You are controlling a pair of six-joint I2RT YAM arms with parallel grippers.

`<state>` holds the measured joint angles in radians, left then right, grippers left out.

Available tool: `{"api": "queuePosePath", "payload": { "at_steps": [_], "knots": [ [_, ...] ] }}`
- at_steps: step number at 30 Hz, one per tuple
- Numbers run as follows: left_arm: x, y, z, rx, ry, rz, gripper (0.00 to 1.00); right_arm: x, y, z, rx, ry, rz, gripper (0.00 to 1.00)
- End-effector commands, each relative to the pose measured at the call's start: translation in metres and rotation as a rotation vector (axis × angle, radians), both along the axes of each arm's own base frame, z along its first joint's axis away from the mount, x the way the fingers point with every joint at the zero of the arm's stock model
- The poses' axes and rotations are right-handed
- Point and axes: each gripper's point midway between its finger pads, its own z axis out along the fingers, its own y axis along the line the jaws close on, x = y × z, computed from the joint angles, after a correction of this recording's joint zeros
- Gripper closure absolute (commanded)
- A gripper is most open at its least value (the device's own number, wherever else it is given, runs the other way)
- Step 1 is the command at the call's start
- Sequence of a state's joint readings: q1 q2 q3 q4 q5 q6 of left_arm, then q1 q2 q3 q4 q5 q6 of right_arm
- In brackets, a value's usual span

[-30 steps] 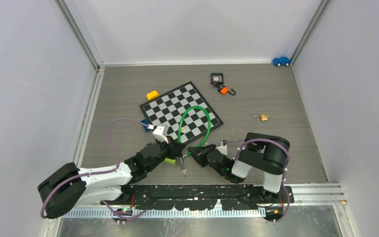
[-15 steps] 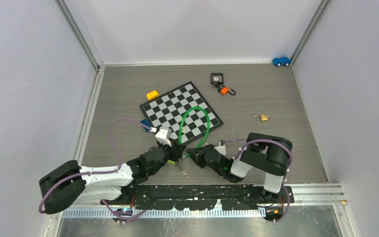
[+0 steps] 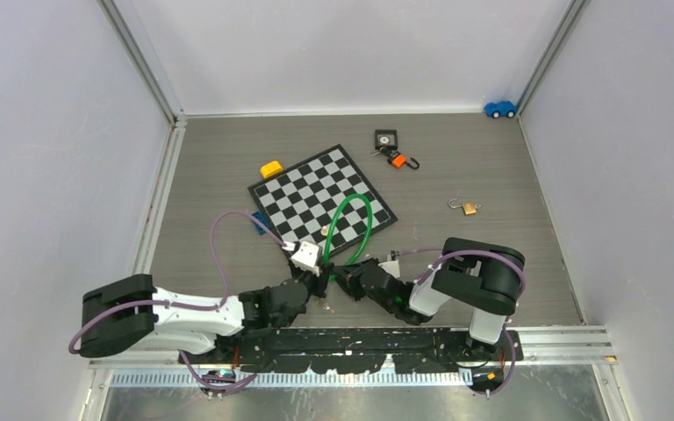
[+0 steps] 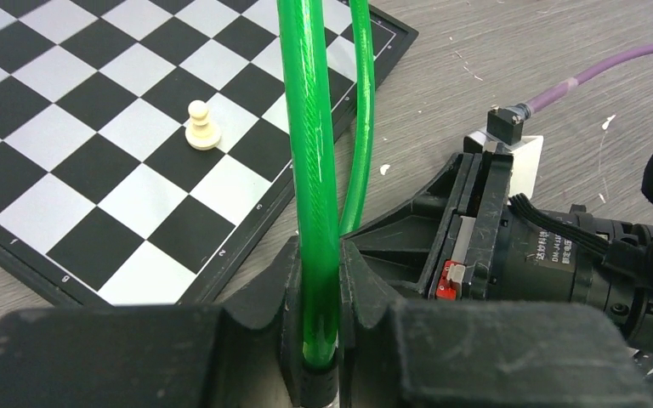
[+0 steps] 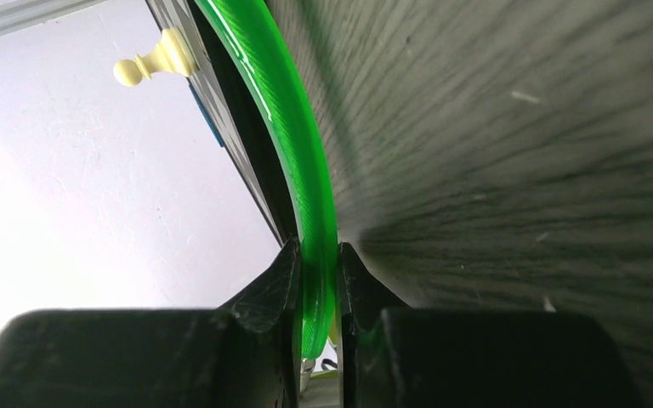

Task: Lock with the key
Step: Lock the lock.

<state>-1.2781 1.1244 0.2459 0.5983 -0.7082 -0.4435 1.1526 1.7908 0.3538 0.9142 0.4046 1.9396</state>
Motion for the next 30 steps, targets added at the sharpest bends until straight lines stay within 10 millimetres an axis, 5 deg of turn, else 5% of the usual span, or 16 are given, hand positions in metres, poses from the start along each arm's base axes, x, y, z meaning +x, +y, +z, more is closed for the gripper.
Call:
{"api": "queuePosePath", "payload": {
  "at_steps": [1, 12, 21, 30],
  "knots": [
    [0.001, -0.019, 0.051, -0.141, -0.097, 0.043, 1.00, -0.030, 0.043, 0.047, 0.206, 0.066, 0.130, 1.00],
    [0.010, -0.009, 0.078, -0.122, -0.212, 0.204, 1.00, -0.045, 0.046, 0.069, 0.229, 0.056, 0.151, 1.00],
    [0.006, -0.021, 0.098, -0.083, -0.318, 0.257, 1.00, -0.051, 0.054, 0.095, 0.326, 0.051, 0.156, 1.00],
    [0.001, -0.031, 0.099, -0.057, -0.342, 0.249, 1.00, -0.047, 0.024, 0.124, 0.313, -0.011, 0.086, 1.00]
  ]
}}
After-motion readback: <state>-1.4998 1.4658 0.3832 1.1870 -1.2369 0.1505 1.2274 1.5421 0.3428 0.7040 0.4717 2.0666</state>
